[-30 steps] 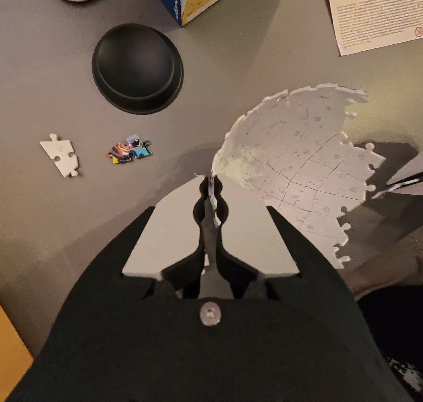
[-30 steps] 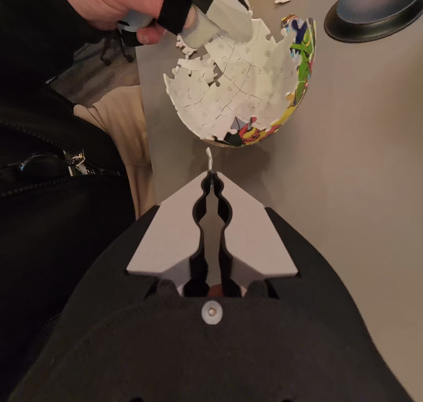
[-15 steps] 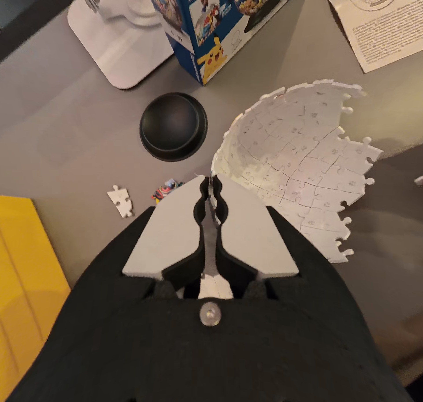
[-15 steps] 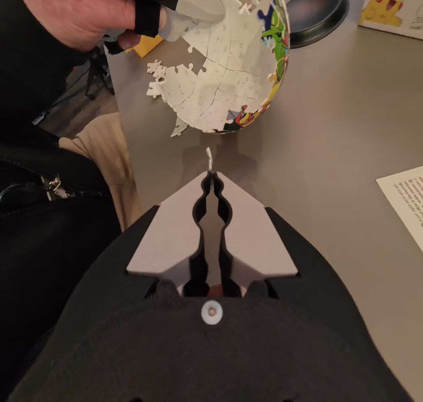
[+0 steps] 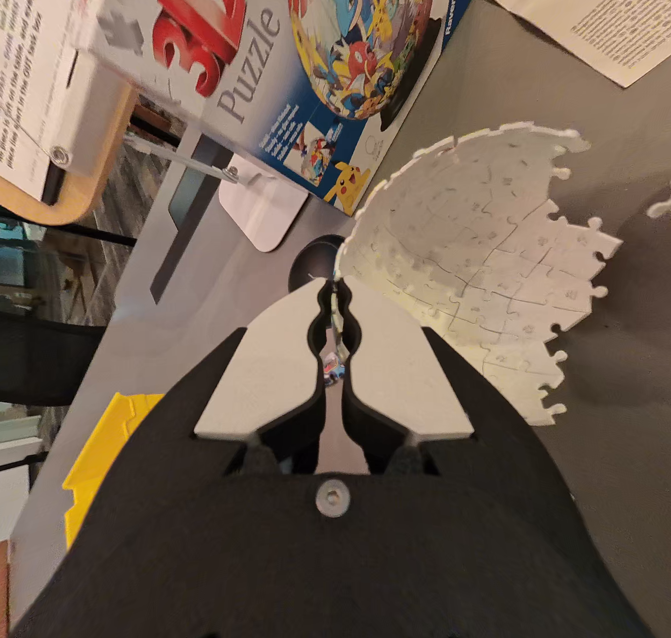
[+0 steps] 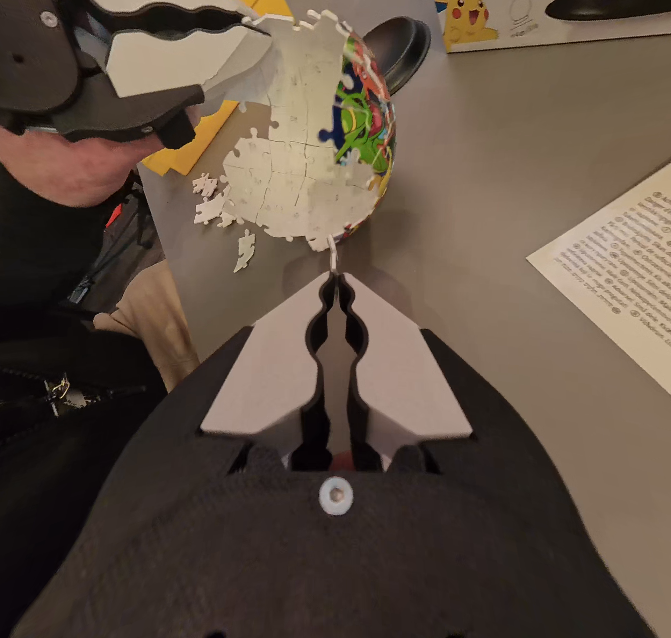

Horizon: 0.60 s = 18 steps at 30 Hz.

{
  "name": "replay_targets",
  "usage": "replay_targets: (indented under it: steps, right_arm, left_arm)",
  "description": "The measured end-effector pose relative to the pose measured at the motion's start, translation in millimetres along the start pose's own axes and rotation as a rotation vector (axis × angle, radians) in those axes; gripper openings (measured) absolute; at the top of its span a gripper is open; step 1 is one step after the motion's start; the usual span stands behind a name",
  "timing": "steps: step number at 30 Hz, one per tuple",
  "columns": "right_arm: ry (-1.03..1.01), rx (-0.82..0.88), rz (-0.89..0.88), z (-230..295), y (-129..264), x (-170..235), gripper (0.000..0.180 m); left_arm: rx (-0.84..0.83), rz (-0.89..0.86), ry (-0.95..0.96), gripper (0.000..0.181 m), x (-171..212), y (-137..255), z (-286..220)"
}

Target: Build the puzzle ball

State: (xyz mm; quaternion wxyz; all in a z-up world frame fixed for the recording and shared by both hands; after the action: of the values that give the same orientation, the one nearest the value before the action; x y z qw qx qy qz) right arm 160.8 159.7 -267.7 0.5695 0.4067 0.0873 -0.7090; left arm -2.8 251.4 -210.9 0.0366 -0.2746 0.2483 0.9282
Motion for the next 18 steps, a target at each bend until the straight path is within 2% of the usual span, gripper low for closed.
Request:
replay_targets:
  steps: [6, 18]
  right_arm:
    - [-0.034, 0.029, 0.002, -3, 1, -6, 0.000]
    - [-0.101, 0.074, -0.031, -12, -3, -8, 0.000]
  left_arm:
    - [-0.063, -0.066, -0.109, 0.003, -11, 5, -3]
    - [-0.056, -0.128, -0.165, 0.003, -22, 7, -8]
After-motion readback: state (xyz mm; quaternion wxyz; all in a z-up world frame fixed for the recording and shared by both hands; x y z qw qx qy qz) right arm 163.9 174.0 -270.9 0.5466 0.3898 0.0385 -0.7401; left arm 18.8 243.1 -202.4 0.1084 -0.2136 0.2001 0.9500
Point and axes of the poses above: each gripper's, where its closed fingertips meet, y back along the fingers, x out of its underside, z = x × y across the jaws, the point moved 7 cm from there along y, back along the fingers, and after that the axes turned 15 degrees about -x, right-handed, at the moved point
